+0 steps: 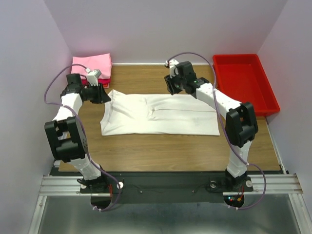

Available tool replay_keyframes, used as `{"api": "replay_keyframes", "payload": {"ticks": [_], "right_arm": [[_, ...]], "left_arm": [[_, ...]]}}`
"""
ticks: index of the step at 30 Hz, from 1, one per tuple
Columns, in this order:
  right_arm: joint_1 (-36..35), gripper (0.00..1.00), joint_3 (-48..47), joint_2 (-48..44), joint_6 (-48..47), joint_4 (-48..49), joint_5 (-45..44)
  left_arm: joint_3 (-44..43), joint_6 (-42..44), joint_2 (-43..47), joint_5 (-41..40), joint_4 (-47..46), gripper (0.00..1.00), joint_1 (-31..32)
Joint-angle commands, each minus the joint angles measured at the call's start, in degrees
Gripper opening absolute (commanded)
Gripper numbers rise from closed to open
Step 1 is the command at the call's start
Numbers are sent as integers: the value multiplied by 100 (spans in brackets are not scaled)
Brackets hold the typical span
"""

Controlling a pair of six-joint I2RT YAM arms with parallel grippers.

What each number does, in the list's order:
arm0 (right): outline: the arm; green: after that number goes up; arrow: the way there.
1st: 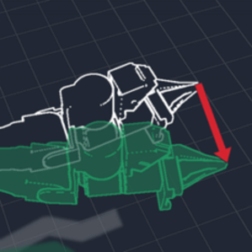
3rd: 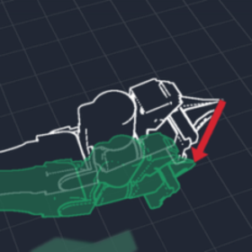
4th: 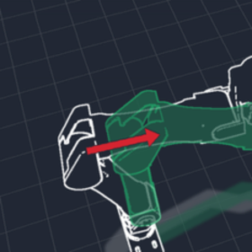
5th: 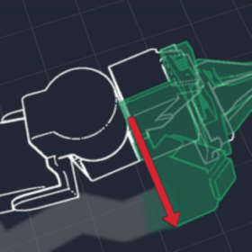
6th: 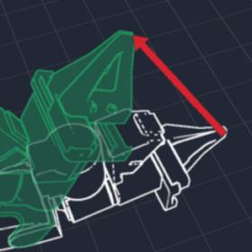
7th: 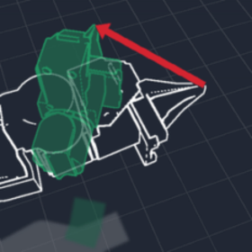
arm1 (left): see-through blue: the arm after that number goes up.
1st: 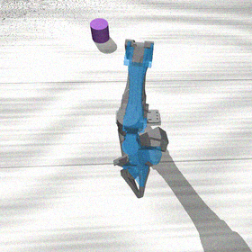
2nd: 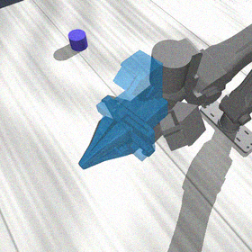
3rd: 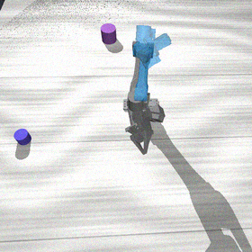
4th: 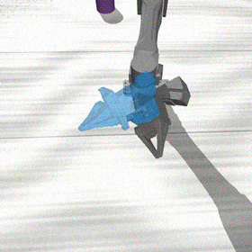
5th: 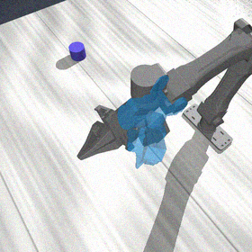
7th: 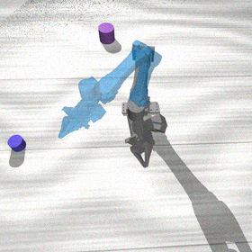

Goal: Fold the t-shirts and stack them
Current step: Fold the tshirt

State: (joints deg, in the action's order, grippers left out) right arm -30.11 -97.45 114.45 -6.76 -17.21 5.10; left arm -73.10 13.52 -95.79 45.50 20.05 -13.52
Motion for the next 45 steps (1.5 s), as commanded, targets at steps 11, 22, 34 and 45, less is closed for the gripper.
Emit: {"api": "replay_keyframes", "payload": {"ticks": [11, 22, 34, 45], "right_arm": [[725, 35, 2686, -1004, -738, -652, -1], [700, 27, 4110, -1372, -19, -775, 1071], [-787, 26, 4041, -2603, 105, -1311, 2197], [49, 27, 3478, -2306, -308, -1478, 1818]], "left_arm": [[1096, 556, 26, -1429, 342, 35, 930], [124, 397, -1378, -2350, 148, 30, 1746], [-6820, 670, -4905, -2255, 1897, 32, 2442], [-2808, 222, -2120, -1571, 122, 40, 2257]]}}
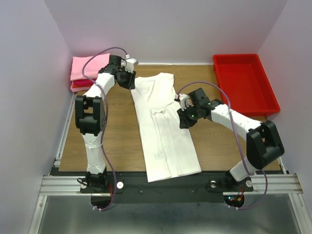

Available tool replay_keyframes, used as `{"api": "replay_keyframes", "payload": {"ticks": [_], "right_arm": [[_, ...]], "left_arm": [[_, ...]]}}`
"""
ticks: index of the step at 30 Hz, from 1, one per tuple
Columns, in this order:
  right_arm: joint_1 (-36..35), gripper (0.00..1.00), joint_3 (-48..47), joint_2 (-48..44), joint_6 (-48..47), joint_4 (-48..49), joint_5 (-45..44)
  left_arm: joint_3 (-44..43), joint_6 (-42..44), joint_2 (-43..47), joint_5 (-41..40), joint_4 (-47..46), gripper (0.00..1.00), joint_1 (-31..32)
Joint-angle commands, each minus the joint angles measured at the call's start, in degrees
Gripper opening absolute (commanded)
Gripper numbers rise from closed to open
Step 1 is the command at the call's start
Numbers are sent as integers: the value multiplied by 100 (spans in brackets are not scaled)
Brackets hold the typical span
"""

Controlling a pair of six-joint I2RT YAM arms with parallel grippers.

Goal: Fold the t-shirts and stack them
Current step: Fold the tshirt

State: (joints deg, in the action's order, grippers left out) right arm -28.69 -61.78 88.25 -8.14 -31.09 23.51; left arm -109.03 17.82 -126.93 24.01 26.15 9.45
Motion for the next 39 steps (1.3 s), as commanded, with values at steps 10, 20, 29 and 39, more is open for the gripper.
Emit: {"api": "replay_keyframes", "payload": {"ticks": [10, 20, 29, 39], "right_arm": [[-93, 23, 51, 1221, 374, 648, 470], [-93, 23, -8, 2037, 971, 1087, 1024], [267, 31, -1668, 2979, 920, 1158, 1225], [399, 39, -2944, 2381, 858, 1148, 1017]], "left_arm": [[1745, -692, 759, 1334, -725, 36, 74], [762, -842, -489, 1044, -699, 30, 101], [-2516, -833, -2195, 903, 162, 32, -57], [-1411, -561, -615, 1378, -550, 44, -102]]}}
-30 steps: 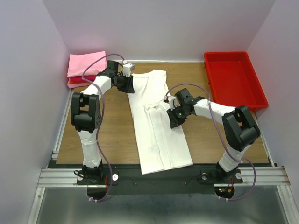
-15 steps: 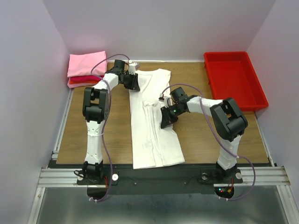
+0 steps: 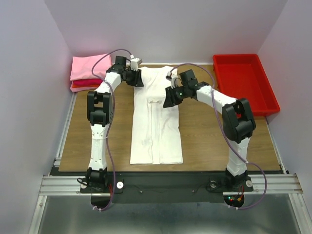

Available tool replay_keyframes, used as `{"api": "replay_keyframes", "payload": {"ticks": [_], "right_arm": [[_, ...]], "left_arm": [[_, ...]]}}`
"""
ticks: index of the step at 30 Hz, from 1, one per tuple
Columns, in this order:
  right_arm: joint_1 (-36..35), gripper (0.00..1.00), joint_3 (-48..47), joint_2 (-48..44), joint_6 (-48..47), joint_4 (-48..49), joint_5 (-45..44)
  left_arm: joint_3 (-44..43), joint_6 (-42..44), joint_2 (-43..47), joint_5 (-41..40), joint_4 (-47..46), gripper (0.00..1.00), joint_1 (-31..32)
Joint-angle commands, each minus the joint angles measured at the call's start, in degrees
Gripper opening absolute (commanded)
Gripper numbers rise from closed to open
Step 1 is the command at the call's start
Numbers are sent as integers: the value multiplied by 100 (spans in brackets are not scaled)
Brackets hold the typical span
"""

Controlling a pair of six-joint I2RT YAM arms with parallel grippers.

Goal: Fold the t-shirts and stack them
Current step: Fold the tshirt

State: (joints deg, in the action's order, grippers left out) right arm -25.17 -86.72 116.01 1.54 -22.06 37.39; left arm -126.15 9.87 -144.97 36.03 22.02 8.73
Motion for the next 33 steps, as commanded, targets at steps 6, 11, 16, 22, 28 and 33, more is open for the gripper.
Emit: {"api": "replay_keyframes", "payload": {"ticks": [6, 11, 16, 22, 28, 33], "right_arm": [[398, 34, -1847, 720, 179, 308, -1804], [846, 30, -3313, 1652, 522, 326, -2069], [996, 27, -4168, 2487, 497, 396, -1753], [996, 26, -4284, 2849, 523, 879, -1979], [1005, 31, -3950, 2717, 584, 1213, -2296], [1102, 32, -3870, 2620, 523, 1248, -2315]], "left_arm": [[2100, 340, 2594, 869, -812, 44, 41], [4166, 831, 3887, 1240, -1568, 44, 470], [4950, 1789, 4319, 827, -1386, 44, 1428], [5109, 2256, 4064, 424, -1094, 43, 2685], [5162, 2317, 3714, -454, -1560, 45, 3731], [4994, 2450, 3133, -1106, -1543, 44, 4154]]}}
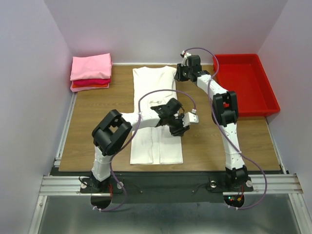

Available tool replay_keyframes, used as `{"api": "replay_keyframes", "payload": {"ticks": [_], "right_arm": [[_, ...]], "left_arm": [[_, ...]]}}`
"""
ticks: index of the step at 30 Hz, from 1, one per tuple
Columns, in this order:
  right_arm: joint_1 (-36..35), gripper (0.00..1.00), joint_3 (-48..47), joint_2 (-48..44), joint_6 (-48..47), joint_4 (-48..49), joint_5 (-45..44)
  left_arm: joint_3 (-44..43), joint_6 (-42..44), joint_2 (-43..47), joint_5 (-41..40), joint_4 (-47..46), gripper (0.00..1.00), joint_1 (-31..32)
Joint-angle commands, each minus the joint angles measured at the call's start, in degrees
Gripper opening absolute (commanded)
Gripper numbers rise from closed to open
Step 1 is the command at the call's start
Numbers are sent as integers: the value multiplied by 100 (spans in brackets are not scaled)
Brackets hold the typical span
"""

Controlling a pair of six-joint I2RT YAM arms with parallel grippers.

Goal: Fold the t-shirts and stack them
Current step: Fold the tshirt

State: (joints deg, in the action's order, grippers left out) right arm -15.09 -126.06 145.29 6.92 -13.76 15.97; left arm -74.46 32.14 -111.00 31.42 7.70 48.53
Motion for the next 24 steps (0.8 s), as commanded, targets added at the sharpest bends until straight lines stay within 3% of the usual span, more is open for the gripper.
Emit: {"api": "replay_keyframes", "payload": {"ticks": [1, 8, 11, 16, 19, 24], "right_arm": [[129, 32, 73, -344, -50, 418, -164], [252, 43, 160, -466, -419, 418, -111], [279, 43, 327, -607, -419, 427, -15], [288, 47, 538, -783, -446, 427, 178], [296, 54, 495, -757, -437, 418, 144], [296, 55, 354, -678, -393, 418, 12]], "left_arm": [[-175, 275, -386, -785, -76, 42, 252], [114, 845, -459, -576, 846, 25, 613], [466, 715, 60, -102, 785, 27, 587], [328, 171, 947, -57, 531, 32, 307], [-15, 38, 949, -83, 574, 32, 9], [-455, 310, 378, -373, 750, 31, -344]]}}
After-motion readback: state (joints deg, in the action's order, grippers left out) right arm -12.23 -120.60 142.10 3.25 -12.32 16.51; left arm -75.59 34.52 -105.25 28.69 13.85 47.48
